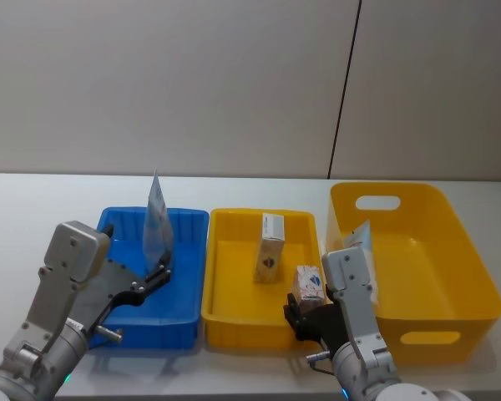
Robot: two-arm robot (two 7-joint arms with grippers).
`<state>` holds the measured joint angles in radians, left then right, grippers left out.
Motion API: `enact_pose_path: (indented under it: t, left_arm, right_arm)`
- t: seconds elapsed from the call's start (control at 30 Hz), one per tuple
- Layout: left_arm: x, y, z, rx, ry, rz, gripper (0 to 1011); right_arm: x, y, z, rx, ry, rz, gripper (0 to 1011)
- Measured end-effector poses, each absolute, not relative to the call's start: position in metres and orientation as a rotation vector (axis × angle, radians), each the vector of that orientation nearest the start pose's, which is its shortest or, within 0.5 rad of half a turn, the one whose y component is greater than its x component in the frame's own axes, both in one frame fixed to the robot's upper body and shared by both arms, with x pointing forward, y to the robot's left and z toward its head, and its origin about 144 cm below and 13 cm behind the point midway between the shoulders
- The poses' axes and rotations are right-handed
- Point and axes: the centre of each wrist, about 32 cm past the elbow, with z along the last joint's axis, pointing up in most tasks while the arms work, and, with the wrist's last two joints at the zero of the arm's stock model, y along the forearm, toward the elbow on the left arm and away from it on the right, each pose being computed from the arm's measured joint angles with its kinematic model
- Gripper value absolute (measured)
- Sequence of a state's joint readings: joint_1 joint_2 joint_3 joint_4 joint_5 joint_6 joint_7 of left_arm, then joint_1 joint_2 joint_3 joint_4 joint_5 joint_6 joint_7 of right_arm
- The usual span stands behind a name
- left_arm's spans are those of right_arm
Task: Bimanual collaborative sorting of washing and personal care products
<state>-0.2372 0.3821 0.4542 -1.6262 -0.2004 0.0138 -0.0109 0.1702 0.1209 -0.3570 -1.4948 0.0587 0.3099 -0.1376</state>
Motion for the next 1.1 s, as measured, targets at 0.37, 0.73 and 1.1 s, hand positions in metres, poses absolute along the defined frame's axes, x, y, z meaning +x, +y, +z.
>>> enact_pose_path:
  t: [0.37,0.73,1.1]
  left_arm:
    - [0.492,0.198,1.204,0.061,-0.268,1.124,1002]
    - [0.492,0.198,1.204,0.061,-0.268,1.124,1001]
    - [0.492,0.198,1.204,0.061,-0.268,1.124,1001]
  right_arm:
    - [0.489,-0.153,1.16,-0.311,0.046,-1.375,374]
    - [0.491,-0.153,1.162,-0.26,0.023,-1.367,318]
    - [0.496,-0.153,1.177,-0.1,-0.015,-1.345,318]
